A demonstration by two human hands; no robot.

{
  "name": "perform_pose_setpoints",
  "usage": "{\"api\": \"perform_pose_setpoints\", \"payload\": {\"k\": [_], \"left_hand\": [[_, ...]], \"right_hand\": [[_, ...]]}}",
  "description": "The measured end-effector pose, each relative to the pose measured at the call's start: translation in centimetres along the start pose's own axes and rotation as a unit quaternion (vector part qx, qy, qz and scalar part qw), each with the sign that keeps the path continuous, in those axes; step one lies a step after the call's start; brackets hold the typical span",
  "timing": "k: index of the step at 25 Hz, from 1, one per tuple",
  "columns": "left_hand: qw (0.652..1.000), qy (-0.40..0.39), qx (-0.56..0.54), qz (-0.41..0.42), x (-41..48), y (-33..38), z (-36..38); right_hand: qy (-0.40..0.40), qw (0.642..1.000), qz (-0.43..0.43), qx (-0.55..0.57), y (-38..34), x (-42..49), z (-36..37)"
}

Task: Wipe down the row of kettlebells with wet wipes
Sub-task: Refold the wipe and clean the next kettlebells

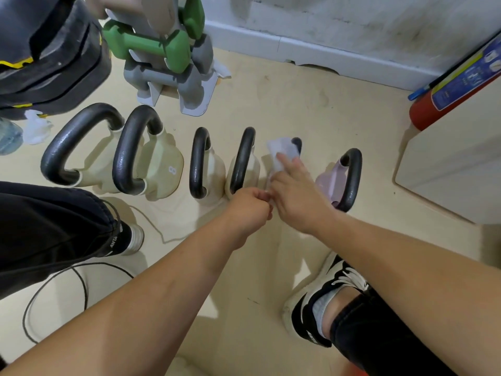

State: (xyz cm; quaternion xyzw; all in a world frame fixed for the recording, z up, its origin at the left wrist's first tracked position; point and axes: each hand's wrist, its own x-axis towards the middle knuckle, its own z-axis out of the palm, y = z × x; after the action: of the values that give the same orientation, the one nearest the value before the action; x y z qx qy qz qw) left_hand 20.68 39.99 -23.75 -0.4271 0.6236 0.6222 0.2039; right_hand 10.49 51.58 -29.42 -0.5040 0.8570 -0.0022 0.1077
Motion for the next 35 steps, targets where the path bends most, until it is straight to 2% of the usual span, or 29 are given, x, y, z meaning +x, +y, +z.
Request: {"api": "perform_pose_setpoints", "payload": {"k": [4,6,8,9,10,11,12,14,16,18,21,23,26,27,28,32,35], "left_hand": [[1.0,-0.013,0.015,-0.016,-1.2,-0.6,-0.2],[1.0,0.0,0.008,-0.014,-1.3,-0.6,-0.5],[1.0,0.006,-0.004,-0.001,-1.5,-0.1,-0.7],[1.0,0.008,-0.007,0.004,-1.6,0.2,-0.8],[1.0,0.01,-0.007,0.01,-1.6,0.4,-0.9],[1.0,0.009,-0.008,0.016,-1.7,0.7,-0.9],[1.0,0.01,-0.009,0.026,-1.6,0.9,-0.8],[0.998,0.024,-0.02,0.049,-1.3,1.3,-0.7],[0.996,0.029,-0.037,0.078,-0.8,1.7,-0.4],[0.993,0.007,-0.019,0.115,-0.9,2.1,0.0],[0.991,-0.024,0.029,0.126,-0.4,1.8,0.6],[0.991,-0.014,0.044,0.123,0.0,1.4,0.9],[0.994,0.014,0.028,0.107,0.8,0.9,1.1],[0.994,0.016,0.023,0.104,0.9,0.8,1.2],[0.995,0.019,0.021,0.101,1.0,0.8,1.1],[0.995,0.03,0.002,0.092,1.2,0.6,0.7],[0.995,0.045,-0.026,0.082,1.2,0.5,0.3]], "right_hand": [[-0.025,0.995,-0.095,-0.012,-1.0,-4.1,-0.6],[-0.025,0.998,-0.036,0.051,-2.0,-4.1,-3.8],[0.046,0.975,0.126,0.176,-2.6,-2.3,-6.5],[0.085,0.937,0.234,0.244,-2.2,-1.2,-7.6],[0.121,0.879,0.331,0.321,-1.4,-0.3,-8.5],[0.154,0.817,0.4,0.387,-0.3,0.3,-9.0],[0.176,0.769,0.445,0.424,0.8,0.6,-9.3],[0.186,0.723,0.5,0.44,2.9,0.9,-9.1],[0.179,0.702,0.525,0.448,3.7,1.2,-8.3],[0.135,0.682,0.536,0.479,3.0,1.9,-7.2],[0.072,0.603,0.527,0.594,0.2,3.6,-6.3],[0.078,0.559,0.502,0.656,-0.6,4.8,-6.2],[0.119,0.472,0.518,0.703,1.3,6.1,-6.4],[0.121,0.454,0.518,0.714,1.6,6.0,-6.3],[0.112,0.462,0.515,0.713,1.5,5.7,-6.0],[0.043,0.553,0.513,0.655,-2.3,3.6,-3.9],[0.083,0.64,0.486,0.589,-3.9,3.0,-3.1]]}}
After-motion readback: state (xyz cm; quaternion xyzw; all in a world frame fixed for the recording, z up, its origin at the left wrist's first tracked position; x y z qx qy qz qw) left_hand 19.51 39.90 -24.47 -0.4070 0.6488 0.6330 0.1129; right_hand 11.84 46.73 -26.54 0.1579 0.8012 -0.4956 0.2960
